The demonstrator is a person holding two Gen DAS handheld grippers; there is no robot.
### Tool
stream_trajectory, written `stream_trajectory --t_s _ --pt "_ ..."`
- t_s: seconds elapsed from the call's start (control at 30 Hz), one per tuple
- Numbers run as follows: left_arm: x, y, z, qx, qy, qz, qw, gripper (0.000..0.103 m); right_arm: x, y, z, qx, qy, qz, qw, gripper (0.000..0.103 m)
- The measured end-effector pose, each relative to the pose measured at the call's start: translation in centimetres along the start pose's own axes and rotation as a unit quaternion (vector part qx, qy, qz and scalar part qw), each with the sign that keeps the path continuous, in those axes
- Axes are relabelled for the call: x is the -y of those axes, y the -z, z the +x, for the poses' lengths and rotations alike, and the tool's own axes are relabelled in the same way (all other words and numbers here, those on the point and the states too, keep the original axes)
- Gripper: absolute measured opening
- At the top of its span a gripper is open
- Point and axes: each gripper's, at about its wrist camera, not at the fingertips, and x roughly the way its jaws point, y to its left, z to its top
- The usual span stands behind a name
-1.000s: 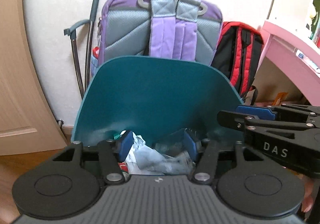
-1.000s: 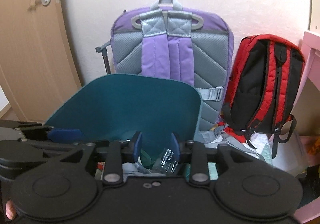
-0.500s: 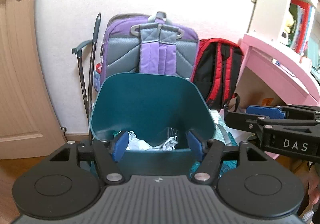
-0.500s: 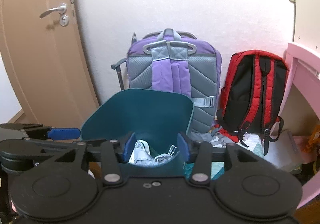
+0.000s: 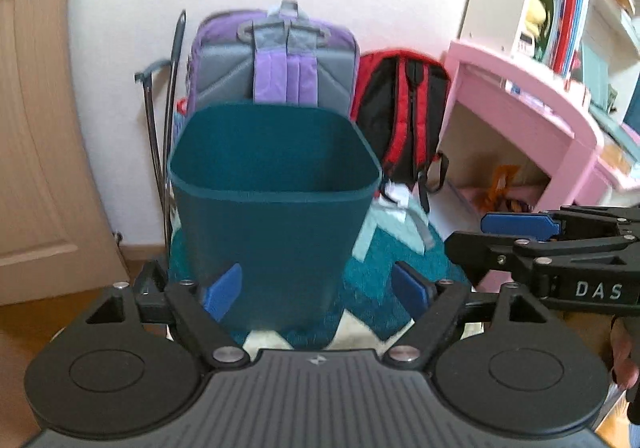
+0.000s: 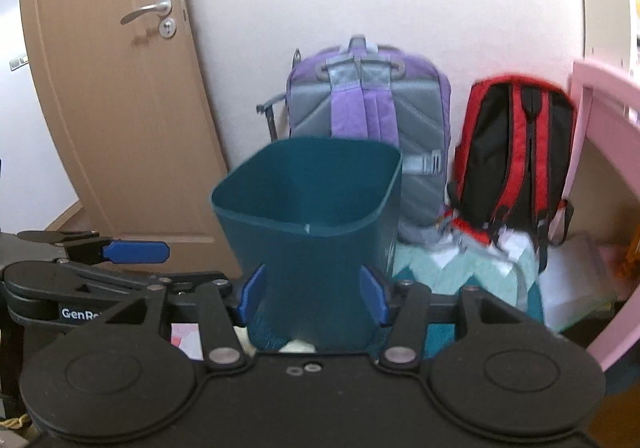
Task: Collect trash
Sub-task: 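Lower left tool onto milk carton while right grasps cookie-print snack wrapper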
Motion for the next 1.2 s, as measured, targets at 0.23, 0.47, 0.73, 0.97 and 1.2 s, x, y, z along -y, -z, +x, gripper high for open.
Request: stream_trajectory --t_s 0.23,0.47,0.73,0.97,1.2 --pt "-0.6 6.4 3.3 -0.028 0.01 -0.026 0.9992 0.102 2.5 7.1 3.6 -0.063 -0.012 0.03 0.997 0.054" --pt "-2.5 13.7 11.2 -0.112 0.033 -0.065 0.9911 0.103 6.5 15.8 10.8 -0.151 0.015 0.088 0.985 0.055" --pt "-5.2 21.9 21.9 -0.237 0.03 -0.102 0.9656 0.103 10.5 25.4 20.3 -0.251 0.028 0.124 0.959 0.055" --pt "-5.7 27.6 30.0 -0.305 -0.003 -0.083 0.9486 0.103 13.1 31.9 27.4 -0.318 0.041 0.151 0.935 0.055" --pt "-5.2 33.0 37.7 -0.363 -0.025 -0.047 0.9301 0.103 15.5 38.6 33.7 -0.384 0.061 0.173 0.905 0.054"
